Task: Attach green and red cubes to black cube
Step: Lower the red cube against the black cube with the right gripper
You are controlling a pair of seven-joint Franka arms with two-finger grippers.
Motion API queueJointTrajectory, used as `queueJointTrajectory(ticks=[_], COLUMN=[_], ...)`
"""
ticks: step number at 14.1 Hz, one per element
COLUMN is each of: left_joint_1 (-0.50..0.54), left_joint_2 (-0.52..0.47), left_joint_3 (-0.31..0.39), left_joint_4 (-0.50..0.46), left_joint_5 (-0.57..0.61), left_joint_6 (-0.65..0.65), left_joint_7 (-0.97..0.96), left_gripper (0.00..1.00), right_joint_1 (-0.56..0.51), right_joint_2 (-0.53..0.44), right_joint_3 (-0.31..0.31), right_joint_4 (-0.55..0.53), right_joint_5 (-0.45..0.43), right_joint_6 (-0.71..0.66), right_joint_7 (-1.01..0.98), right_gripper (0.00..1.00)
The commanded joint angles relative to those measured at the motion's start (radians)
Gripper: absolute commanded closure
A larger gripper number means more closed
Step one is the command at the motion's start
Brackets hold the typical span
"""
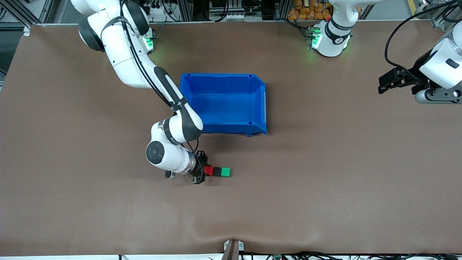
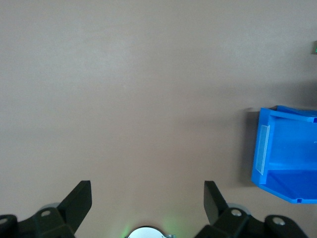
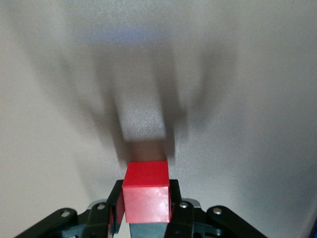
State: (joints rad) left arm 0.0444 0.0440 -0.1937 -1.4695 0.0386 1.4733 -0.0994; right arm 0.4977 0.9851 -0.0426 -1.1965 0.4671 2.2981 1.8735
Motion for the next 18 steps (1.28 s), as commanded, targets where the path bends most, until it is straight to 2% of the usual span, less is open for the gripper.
queueJointTrajectory(ticks=[1, 3, 8, 11, 14, 18], left_joint_1=[0.0, -0.001, -0.001, -0.001, -0.001, 0.0], left_joint_2=[-0.004, -0.004, -0.004, -0.004, -0.004, -0.004], left_joint_3=[-0.004, -0.004, -0.004, -0.004, -0.004, -0.004], left_joint_4=[-0.005, -0.005, -0.005, -0.005, -0.005, -0.005], left_joint_5=[0.006, 0.006, 0.006, 0.006, 0.007, 0.006], left_joint_6=[0.012, 0.012, 0.012, 0.012, 0.012, 0.012], left_joint_7=[0.003, 0.001, 0.001, 0.001, 0.001, 0.001], left_gripper=[0.0, 0.0, 0.0, 0.0, 0.0, 0.0], right_joint_1=[0.015, 0.015, 0.015, 0.015, 0.015, 0.015], right_joint_2=[0.026, 0.026, 0.023, 0.02, 0.01, 0.007], right_joint_3=[-0.013, -0.013, -0.013, -0.014, -0.013, -0.013], right_joint_4=[0.025, 0.025, 0.023, 0.025, 0.025, 0.025], right_joint_5=[-0.022, -0.024, -0.027, -0.028, -0.068, -0.071], right_joint_6=[-0.002, -0.003, -0.005, -0.009, -0.012, -0.014], right_joint_7=[0.021, 0.021, 0.038, 0.042, 0.049, 0.058], right_gripper=[0.65, 0.53, 0.39, 0.19, 0.06, 0.0])
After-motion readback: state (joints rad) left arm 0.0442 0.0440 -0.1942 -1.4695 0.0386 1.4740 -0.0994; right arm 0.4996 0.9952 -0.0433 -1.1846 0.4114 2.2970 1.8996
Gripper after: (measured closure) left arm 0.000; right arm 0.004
